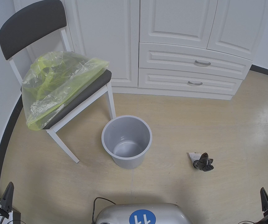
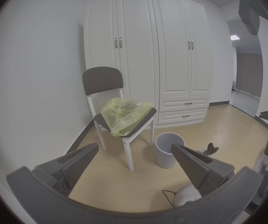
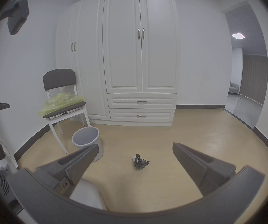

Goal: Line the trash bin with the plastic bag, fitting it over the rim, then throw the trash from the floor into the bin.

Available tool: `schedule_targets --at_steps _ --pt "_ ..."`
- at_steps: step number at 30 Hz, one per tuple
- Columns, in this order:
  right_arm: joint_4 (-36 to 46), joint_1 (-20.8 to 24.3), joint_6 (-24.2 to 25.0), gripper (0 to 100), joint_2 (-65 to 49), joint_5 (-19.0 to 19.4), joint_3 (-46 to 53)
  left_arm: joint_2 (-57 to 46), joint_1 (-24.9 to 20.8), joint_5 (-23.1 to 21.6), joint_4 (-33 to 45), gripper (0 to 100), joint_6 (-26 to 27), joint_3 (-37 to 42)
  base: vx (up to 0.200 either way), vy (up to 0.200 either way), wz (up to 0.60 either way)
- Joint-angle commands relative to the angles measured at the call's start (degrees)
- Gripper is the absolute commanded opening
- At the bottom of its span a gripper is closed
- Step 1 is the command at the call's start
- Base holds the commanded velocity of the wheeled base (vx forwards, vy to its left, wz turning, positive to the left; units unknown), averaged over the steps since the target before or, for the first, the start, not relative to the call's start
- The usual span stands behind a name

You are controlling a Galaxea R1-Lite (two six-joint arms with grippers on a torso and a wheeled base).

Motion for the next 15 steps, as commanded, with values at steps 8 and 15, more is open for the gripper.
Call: schedule_targets --at_steps 8,15 --pt "0.8 -0.1 -0.1 100 -0.2 0.1 0.7 -2.0 -0.1 0.3 0.1 100 -0.1 0.7 0.0 0.0 0.0" --pt "0.7 -0.3 -0.2 100 -0.8 0.2 1.0 -2.9 -0.1 0.2 0.3 100 -0.1 1.3 0.0 0.0 0.0"
